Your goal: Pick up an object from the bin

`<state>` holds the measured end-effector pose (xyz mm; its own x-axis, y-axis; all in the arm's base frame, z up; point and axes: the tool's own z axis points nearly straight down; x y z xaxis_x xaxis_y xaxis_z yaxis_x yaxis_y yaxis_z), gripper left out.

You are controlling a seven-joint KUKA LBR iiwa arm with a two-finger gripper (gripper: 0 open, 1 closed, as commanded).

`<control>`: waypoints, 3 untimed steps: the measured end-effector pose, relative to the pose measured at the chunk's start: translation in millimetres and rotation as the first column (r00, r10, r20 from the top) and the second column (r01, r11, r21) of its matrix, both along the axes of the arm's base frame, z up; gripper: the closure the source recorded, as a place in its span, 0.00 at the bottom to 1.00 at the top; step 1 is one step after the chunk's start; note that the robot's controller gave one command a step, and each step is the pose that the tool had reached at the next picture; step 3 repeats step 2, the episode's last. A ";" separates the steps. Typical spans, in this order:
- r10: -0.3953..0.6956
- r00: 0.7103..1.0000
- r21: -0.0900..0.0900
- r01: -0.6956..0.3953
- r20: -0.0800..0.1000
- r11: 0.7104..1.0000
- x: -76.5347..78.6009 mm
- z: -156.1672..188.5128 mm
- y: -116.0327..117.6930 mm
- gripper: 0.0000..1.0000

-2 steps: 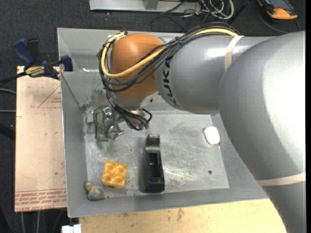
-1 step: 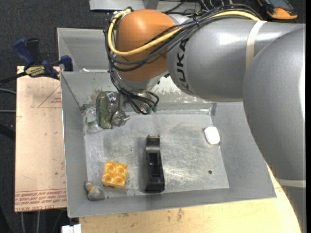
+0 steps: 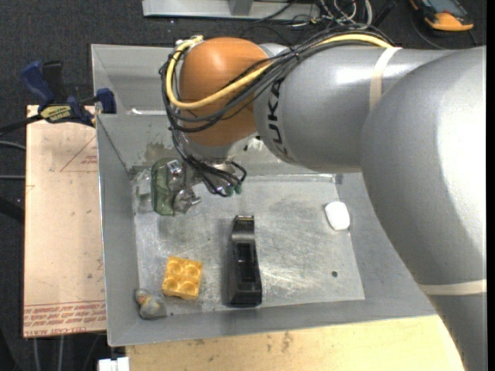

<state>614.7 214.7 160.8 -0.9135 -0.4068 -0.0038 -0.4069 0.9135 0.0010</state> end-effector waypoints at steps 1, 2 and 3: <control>-0.003 1.000 -0.002 0.003 -0.008 1.000 2.3 2.3 -6.4 1.00; -0.058 0.998 -0.001 0.058 -0.003 0.998 20.5 68.4 11.6 1.00; -0.058 0.998 -0.001 0.058 -0.003 0.998 20.5 68.4 11.6 1.00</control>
Offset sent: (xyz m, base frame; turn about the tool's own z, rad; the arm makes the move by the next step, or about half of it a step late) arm 0.0281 0.0208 0.0931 0.0817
